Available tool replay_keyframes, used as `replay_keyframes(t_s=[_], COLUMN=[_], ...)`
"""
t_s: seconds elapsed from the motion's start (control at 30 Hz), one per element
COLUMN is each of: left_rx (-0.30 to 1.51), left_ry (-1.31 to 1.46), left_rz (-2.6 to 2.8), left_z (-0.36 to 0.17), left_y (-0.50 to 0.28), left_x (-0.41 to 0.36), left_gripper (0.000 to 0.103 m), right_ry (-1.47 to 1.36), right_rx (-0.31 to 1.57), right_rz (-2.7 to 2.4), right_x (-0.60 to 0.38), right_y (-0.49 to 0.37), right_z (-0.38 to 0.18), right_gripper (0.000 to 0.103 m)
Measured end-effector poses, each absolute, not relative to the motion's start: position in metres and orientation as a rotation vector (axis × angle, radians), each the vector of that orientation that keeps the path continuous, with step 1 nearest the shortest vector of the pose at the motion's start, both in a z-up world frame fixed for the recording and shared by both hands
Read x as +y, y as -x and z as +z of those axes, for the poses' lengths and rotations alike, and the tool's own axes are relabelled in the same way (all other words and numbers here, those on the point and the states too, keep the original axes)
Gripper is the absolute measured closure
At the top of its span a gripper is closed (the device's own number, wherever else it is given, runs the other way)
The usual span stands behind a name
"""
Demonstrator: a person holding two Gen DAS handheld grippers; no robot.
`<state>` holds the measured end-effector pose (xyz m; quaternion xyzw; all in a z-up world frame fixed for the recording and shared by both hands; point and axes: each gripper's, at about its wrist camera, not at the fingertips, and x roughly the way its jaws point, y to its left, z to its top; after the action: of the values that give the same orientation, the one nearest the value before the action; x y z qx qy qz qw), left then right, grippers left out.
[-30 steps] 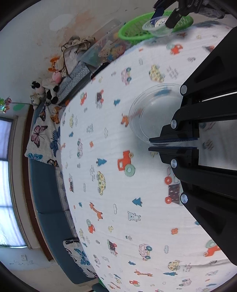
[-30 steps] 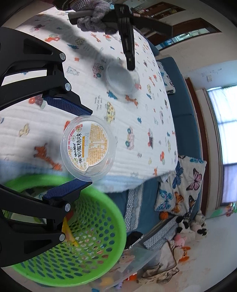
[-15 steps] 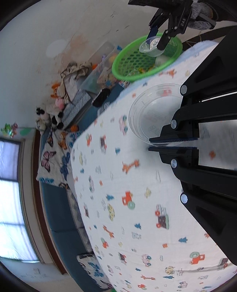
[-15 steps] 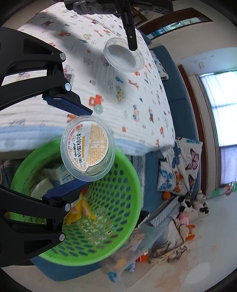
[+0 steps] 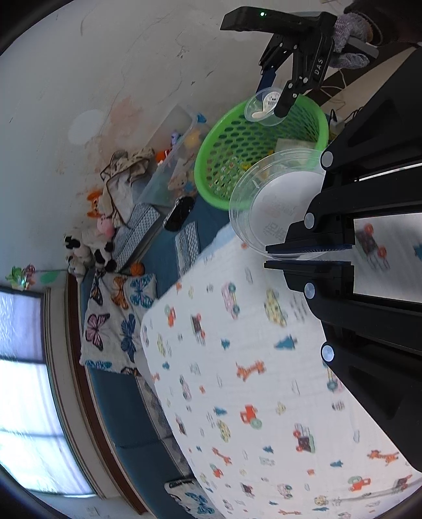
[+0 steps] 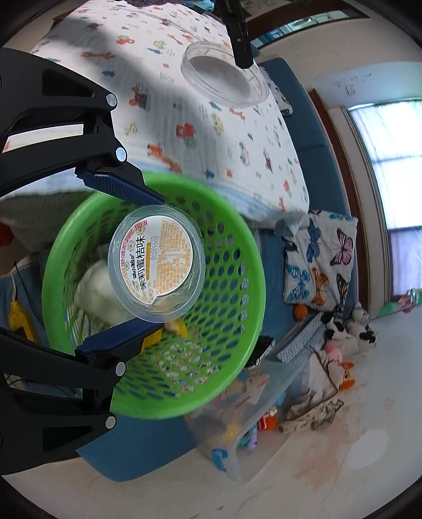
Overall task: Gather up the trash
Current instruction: 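Drop the food container into the green basket with the right tool while the left tool carries the lid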
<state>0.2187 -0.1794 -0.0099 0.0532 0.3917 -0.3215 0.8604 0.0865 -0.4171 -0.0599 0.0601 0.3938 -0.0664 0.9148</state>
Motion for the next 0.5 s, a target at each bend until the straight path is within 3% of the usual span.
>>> replay_keyframes(t_s=[0.5], left_rx=[0.813], left_ry=[-0.182], left_rz=[-0.759], left_z=[-0.007], left_y=[-0.209], left_x=[-0.259], left_gripper=[0.099], right_ry=[-0.187], right_rx=[0.812], right_rz=[-0.201], right_x=[-0.459], right_y=[-0.074], right_z=[-0.066], right_gripper=[0.028])
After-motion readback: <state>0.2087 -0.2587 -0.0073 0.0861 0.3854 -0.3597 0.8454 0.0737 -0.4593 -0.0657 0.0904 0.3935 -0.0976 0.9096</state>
